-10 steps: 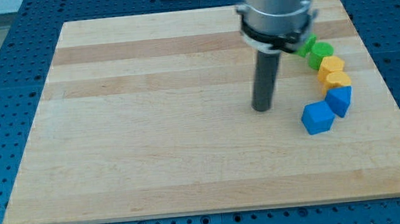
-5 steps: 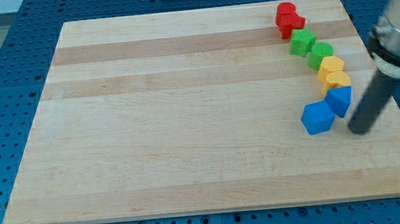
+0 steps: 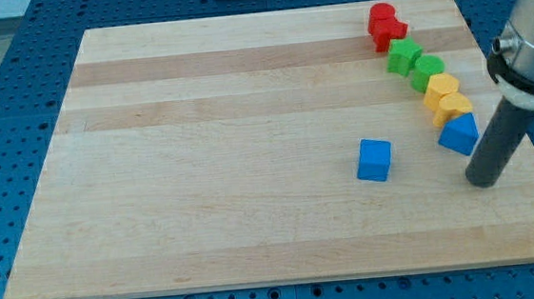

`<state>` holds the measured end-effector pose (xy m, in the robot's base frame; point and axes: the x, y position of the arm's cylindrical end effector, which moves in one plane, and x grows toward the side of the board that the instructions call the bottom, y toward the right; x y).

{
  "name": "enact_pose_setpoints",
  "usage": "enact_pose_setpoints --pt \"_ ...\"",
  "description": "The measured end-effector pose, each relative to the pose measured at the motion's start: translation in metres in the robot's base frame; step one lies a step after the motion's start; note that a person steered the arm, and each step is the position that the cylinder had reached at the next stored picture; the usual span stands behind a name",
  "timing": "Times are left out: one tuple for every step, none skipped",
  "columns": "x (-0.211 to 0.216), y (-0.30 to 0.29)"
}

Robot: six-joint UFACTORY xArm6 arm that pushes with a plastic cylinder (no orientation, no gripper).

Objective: Place the cube parallel to the green circle

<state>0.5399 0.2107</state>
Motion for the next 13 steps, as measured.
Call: enact_pose_setpoints --pt "-0.016 -0.091" --pt "-0.079 -0.181" --pt "-0.141 -0.217" --pt "-0.121 -0.216" --pt "-0.090 -0.265" --pt "-0.147 -0.316" --pt "-0.198 -0.285" --pt "-0.200 -0.191" --pt "-0.199 -0.135" --pt "-0.211 -0.174" --pt "-0.225 -0.247" --pt "-0.180 -0.255" --pt "-0.158 -0.201"
